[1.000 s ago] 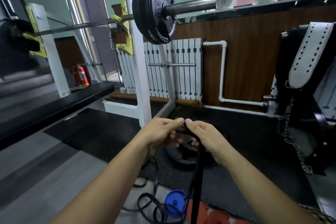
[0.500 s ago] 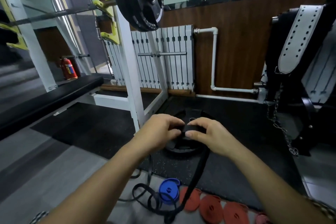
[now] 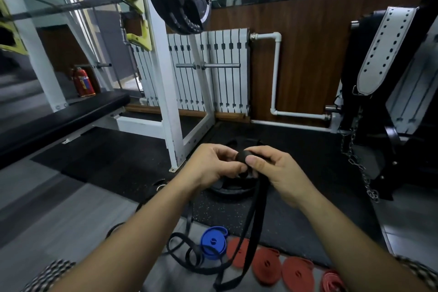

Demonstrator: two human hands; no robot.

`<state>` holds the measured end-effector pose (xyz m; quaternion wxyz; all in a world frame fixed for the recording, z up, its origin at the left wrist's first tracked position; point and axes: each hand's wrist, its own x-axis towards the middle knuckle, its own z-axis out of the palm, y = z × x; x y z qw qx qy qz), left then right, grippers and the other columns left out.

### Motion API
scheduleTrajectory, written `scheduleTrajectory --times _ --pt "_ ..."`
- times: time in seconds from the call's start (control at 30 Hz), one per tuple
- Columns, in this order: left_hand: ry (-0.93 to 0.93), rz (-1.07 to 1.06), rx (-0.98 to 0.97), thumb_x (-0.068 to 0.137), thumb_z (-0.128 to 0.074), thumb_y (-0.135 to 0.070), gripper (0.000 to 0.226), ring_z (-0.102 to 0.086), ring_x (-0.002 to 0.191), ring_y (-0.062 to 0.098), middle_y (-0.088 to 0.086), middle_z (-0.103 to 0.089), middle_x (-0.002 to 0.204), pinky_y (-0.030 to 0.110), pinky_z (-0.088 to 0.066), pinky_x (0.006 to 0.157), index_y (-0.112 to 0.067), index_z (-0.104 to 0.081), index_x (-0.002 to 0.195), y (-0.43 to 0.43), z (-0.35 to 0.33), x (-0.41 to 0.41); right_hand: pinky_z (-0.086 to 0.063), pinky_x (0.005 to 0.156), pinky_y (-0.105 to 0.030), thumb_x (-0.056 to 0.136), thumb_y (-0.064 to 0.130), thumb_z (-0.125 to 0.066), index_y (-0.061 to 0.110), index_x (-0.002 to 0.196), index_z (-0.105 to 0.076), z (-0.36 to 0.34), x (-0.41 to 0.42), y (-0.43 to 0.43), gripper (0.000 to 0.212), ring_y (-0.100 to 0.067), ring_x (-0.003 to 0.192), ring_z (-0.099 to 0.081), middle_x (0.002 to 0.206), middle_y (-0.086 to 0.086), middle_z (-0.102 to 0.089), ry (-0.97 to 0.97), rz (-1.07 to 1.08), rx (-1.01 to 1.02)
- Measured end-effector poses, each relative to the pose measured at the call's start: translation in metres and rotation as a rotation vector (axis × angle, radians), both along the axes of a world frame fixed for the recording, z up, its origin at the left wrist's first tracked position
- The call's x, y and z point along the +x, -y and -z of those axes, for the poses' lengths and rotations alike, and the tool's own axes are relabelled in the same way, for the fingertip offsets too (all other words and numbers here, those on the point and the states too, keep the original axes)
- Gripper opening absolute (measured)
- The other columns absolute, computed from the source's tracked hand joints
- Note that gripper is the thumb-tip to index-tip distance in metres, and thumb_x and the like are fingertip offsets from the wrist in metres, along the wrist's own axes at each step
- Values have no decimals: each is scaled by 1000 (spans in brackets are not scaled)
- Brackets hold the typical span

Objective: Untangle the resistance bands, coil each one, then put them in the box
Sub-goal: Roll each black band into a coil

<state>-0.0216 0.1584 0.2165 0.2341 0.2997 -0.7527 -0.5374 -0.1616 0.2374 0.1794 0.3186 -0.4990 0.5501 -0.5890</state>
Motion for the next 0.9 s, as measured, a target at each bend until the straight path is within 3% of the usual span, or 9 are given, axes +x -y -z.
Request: scheduleTrajectory --times 0.17,0.3,0.43,0.53,0.63,0.7,0.77,0.83,0.9 --pt "-263 -55 206 65 -71 -8 19 -68 73 11 1 -72 77 18 -53 67 -11 -71 84 -1 6 11 -54 70 -23 68 21 -65 16 105 -58 2 9 0 38 -11 73 -61 88 -2 -63 273 -51 -67" --pt "-463 -143 468 77 -59 5 16 -68 70 9 2 -72 76 16 -55 66 -7 -67 86 -9 21 8 -52 64 -16 81 6 -61 11 100 -63 5 12 1 19 -5 69 -63 83 -1 -67 198 -33 -67" --pt "-587 -158 675 84 -52 6 18 -70 70 10 6 -72 80 16 -56 67 -4 -64 92 -12 32 2 -54 67 -18 85 10 -59 18 95 -66 11 14 4 14 -7 76 -65 95 -9 -67 140 -1 -44" --pt "-498 -143 681 85 -53 6 18 -70 72 12 10 -68 90 18 -57 70 -1 -62 98 -9 32 2 -51 70 -20 89 16 -57 18 93 -64 11 8 3 9 -12 75 -61 93 -16 -65 -95 50 9" --pt "-338 -157 542 80 -58 7 24 -68 76 16 10 -63 93 21 -57 66 -3 -64 101 0 27 8 -42 61 -10 91 23 -55 22 93 -60 9 0 5 5 -6 68 -55 82 -2 -58 -391 41 95" --pt "-253 -166 451 79 -60 6 19 -68 74 15 8 -66 88 24 -57 68 -5 -66 95 3 23 10 -43 65 -15 91 26 -54 24 92 -59 10 0 8 6 -7 72 -56 83 -1 -58 -437 8 129" --pt "-288 -190 436 80 -59 5 16 -68 68 14 6 -69 82 24 -55 71 -5 -65 91 0 22 9 -48 68 -18 92 22 -53 22 92 -61 11 5 9 8 -6 72 -59 80 2 -62 -208 -21 82" --pt "-462 -199 540 82 -55 7 14 -69 66 13 7 -69 80 21 -55 68 -3 -62 91 -6 23 3 -52 73 -17 89 16 -56 21 95 -63 12 11 12 11 -6 76 -64 81 4 -67 95 -43 9" --pt "-653 -221 695 84 -51 8 15 -69 71 16 11 -66 88 21 -57 68 0 -58 94 -11 28 -5 -54 80 -25 86 13 -59 17 98 -65 15 17 15 14 -13 85 -67 89 0 -71 266 -19 -51"
